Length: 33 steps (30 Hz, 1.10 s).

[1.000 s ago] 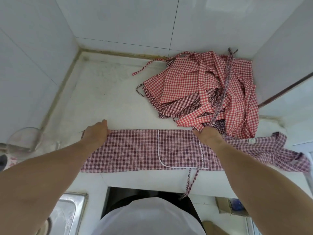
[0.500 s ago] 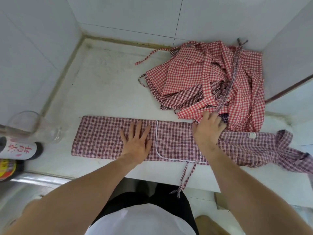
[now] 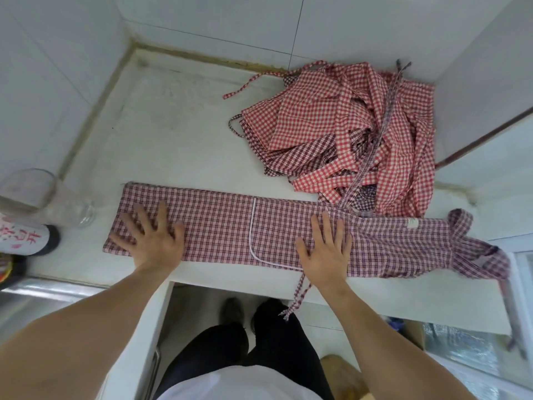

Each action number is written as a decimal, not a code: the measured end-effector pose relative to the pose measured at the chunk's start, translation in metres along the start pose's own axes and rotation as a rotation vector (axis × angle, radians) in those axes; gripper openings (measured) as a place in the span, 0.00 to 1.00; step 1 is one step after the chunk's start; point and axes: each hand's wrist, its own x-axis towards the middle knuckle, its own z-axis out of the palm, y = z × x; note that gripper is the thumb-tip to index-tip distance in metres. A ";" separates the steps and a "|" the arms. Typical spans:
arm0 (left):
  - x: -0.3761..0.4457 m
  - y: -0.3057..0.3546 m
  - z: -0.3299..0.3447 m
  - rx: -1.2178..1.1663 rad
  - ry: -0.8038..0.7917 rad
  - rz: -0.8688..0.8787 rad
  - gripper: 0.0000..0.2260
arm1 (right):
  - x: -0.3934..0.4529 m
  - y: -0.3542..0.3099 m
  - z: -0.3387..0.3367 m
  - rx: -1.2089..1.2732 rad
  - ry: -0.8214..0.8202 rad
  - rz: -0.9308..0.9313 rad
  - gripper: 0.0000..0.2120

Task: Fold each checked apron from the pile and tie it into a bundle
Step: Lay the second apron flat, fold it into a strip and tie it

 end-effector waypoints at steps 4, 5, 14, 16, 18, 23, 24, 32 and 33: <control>0.004 0.009 -0.009 -0.040 -0.061 -0.085 0.30 | -0.004 0.013 -0.002 0.074 -0.095 0.004 0.36; 0.000 0.019 -0.014 -0.068 -0.068 -0.104 0.31 | -0.002 0.013 -0.004 0.074 -0.138 0.009 0.36; -0.087 0.163 -0.018 -0.442 0.184 0.595 0.20 | 0.008 0.005 -0.042 0.439 -0.393 0.057 0.40; -0.098 0.191 -0.010 -0.417 0.097 0.625 0.22 | 0.011 0.012 -0.060 0.825 -0.423 0.115 0.37; -0.105 0.216 -0.001 -0.310 -0.090 0.559 0.28 | 0.013 0.036 -0.073 1.017 -0.311 0.137 0.34; -0.107 0.236 0.003 0.026 -0.251 0.466 0.34 | 0.041 0.123 -0.083 0.267 0.126 0.053 0.34; -0.106 0.239 0.000 0.043 -0.276 0.446 0.35 | 0.051 0.140 -0.086 0.176 0.088 0.048 0.33; -0.095 0.265 -0.024 0.097 -0.518 0.214 0.51 | 0.097 0.205 -0.117 0.337 -0.244 -0.143 0.19; -0.096 0.266 -0.024 0.095 -0.519 0.205 0.51 | 0.099 0.207 -0.113 0.292 -0.233 -0.119 0.22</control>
